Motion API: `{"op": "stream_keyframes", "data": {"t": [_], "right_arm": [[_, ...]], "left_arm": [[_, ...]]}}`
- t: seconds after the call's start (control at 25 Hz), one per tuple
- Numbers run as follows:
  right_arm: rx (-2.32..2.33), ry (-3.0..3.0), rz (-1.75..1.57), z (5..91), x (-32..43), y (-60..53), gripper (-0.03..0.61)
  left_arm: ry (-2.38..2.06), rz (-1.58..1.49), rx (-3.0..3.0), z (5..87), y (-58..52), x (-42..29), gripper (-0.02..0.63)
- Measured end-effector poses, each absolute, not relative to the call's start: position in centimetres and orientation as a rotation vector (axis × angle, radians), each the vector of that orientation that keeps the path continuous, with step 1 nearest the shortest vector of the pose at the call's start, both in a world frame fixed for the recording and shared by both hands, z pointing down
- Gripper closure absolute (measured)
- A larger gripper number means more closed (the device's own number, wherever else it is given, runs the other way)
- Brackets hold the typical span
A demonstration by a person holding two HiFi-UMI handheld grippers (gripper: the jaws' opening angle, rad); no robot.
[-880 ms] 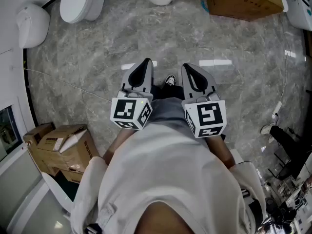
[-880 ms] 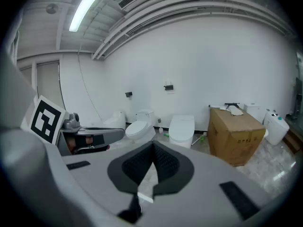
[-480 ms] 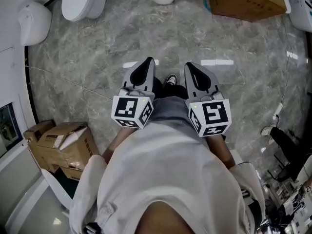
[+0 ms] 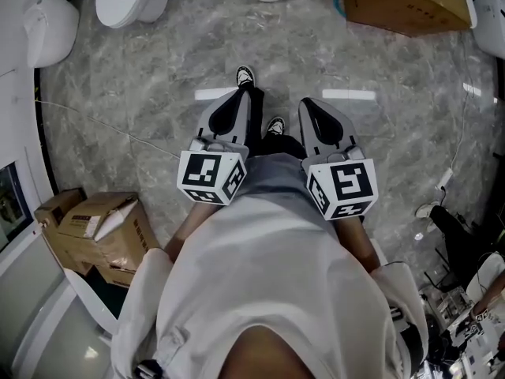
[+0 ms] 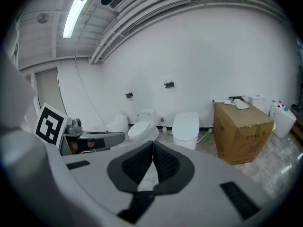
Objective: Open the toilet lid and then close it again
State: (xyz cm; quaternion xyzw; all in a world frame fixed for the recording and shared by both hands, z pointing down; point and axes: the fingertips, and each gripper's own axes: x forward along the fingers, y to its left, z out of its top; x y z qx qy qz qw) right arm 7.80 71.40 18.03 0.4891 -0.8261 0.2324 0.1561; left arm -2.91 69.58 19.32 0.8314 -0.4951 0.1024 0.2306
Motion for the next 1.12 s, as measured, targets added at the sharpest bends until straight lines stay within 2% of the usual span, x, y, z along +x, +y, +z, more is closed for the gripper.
{"op": "stream_keyframes", "data": {"t": [1.12], "right_arm": [[1.444,-2.276,0.620,16.0,0.0,49.5,0.568]], "left_arm": [[-1.197,0.250,2.330,18.8,46.7,-9.4,0.604]]}}
